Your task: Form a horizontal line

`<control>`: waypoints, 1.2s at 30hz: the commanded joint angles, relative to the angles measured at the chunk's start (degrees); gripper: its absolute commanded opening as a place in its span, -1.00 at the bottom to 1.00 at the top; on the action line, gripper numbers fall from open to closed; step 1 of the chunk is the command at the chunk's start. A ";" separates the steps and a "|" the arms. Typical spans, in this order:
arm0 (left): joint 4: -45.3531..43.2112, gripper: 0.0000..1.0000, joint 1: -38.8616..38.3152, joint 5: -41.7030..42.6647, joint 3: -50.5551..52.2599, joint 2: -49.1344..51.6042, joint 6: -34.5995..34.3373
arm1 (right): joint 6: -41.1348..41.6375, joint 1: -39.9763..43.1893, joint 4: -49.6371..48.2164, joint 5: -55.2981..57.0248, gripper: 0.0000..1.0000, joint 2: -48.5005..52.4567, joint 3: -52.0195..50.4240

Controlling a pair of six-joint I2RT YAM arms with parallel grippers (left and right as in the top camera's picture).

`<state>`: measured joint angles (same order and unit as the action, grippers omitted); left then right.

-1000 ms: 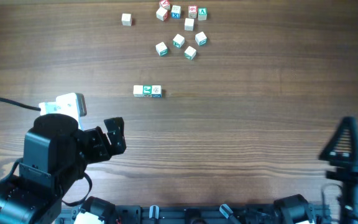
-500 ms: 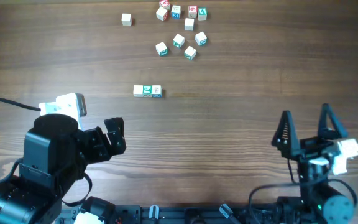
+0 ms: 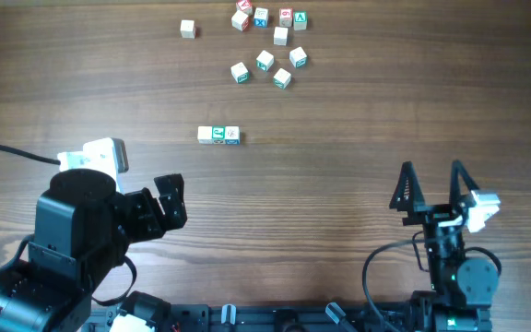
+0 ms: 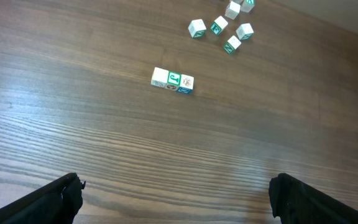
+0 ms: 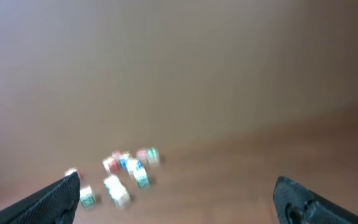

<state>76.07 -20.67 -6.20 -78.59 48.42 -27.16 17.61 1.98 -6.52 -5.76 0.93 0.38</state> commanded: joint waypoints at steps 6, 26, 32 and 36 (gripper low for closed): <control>-0.13 1.00 -0.39 -0.72 0.28 -0.26 -0.50 | 2.32 0.24 6.19 0.00 0.99 -0.66 -0.09; -0.13 1.00 -0.39 -0.76 0.28 -0.26 -0.28 | 2.32 0.24 6.19 0.00 1.00 -0.39 -0.09; 1.09 1.00 -2.12 -0.74 0.28 -0.48 -0.31 | 2.32 0.24 6.19 0.00 0.99 -0.39 -0.09; -3.96 1.00 -2.51 -2.71 2.29 -1.68 -0.04 | 2.29 0.24 6.19 0.00 0.99 -0.39 -0.09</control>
<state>76.05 -23.20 -6.24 -78.46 48.34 -27.16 19.42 1.98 -0.01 -5.52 0.91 0.34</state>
